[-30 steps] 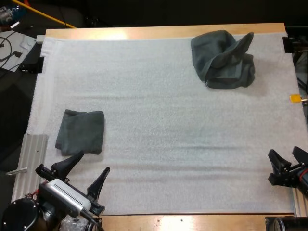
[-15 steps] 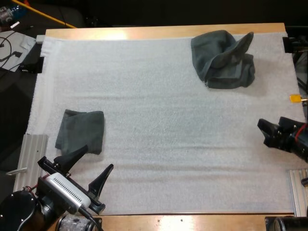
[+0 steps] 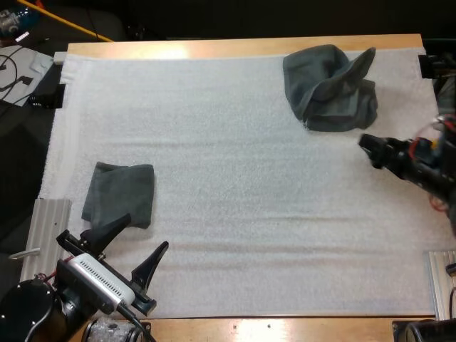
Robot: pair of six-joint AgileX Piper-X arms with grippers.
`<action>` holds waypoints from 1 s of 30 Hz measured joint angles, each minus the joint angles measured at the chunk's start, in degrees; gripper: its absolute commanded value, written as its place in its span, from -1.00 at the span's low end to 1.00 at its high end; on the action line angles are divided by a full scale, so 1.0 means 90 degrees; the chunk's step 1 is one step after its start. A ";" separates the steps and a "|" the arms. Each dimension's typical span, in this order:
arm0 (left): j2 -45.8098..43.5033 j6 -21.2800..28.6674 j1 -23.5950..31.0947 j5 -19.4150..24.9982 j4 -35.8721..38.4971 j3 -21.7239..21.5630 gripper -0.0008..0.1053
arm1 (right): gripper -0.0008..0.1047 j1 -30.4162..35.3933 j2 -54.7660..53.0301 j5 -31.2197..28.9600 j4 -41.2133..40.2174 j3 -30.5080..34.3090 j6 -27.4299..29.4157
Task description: Pick towel from pile, fold and stack
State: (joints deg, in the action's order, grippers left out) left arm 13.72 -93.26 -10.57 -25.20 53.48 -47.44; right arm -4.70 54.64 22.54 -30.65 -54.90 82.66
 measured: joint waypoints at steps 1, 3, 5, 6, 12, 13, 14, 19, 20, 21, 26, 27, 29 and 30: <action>0.0000 0.0000 0.0000 0.0000 0.0000 0.0000 0.24 | 0.21 -0.0102 0.0121 -0.0059 0.0082 -0.0032 -0.0041; 0.0000 0.0000 -0.0007 0.0000 0.0000 0.0000 0.24 | 0.21 -0.0552 0.0592 -0.0463 0.0351 -0.0221 -0.0214; 0.0000 0.0000 -0.0007 0.0000 0.0000 0.0000 0.24 | 0.22 -0.0815 0.0970 -0.0822 0.0497 -0.0409 -0.0377; 0.0000 0.0000 -0.0007 0.0000 0.0000 0.0000 0.24 | 0.22 -0.0975 0.1210 -0.1059 0.0539 -0.0538 -0.0452; 0.0026 -0.0023 -0.0007 0.0000 -0.0009 0.0000 0.25 | 0.22 -0.1311 0.2224 -0.1907 0.0563 -0.1141 -0.0711; 0.0026 -0.0023 -0.0007 0.0000 -0.0009 0.0000 0.25 | 0.22 -0.1285 0.2258 -0.1857 0.0537 -0.1183 -0.0723; 0.0026 -0.0023 -0.0007 0.0000 -0.0009 0.0000 0.25 | 0.22 -0.1268 0.2359 -0.1813 0.0547 -0.1306 -0.0749; 0.0026 -0.0061 -0.0007 0.0000 -0.0009 0.0000 0.25 | 0.22 -0.1245 0.3331 -0.1775 0.0720 -0.2065 -0.0866; 0.0026 -0.0074 -0.0007 0.0000 -0.0009 0.0000 0.25 | 0.22 -0.1245 0.3535 -0.1773 0.0721 -0.2185 -0.0891; 0.0026 -0.0081 -0.0007 0.0000 -0.0009 0.0000 0.25 | 0.22 -0.1245 0.3721 -0.1775 0.0719 -0.2293 -0.0911; 0.0042 -0.0079 -0.0007 0.0000 -0.0009 0.0000 0.25 | 0.22 -0.1245 0.4694 -0.1807 0.0755 -0.2864 -0.0991; 0.0042 -0.0087 -0.0007 0.0000 -0.0009 0.0000 0.25 | 0.22 -0.1245 0.4888 -0.1826 0.0774 -0.2965 -0.1000; 0.0042 -0.0092 -0.0007 0.0000 -0.0009 0.0000 0.24 | 0.22 -0.1245 0.5172 -0.1848 0.0787 -0.3105 -0.1022; 0.0042 -0.0102 -0.0007 0.0000 -0.0009 0.0000 0.24 | 0.22 -0.1245 0.5349 -0.1868 0.0818 -0.3192 -0.1038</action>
State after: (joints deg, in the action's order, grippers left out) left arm 14.10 -94.18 -10.63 -25.20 53.41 -47.44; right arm -15.90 102.78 5.73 -23.29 -83.63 73.32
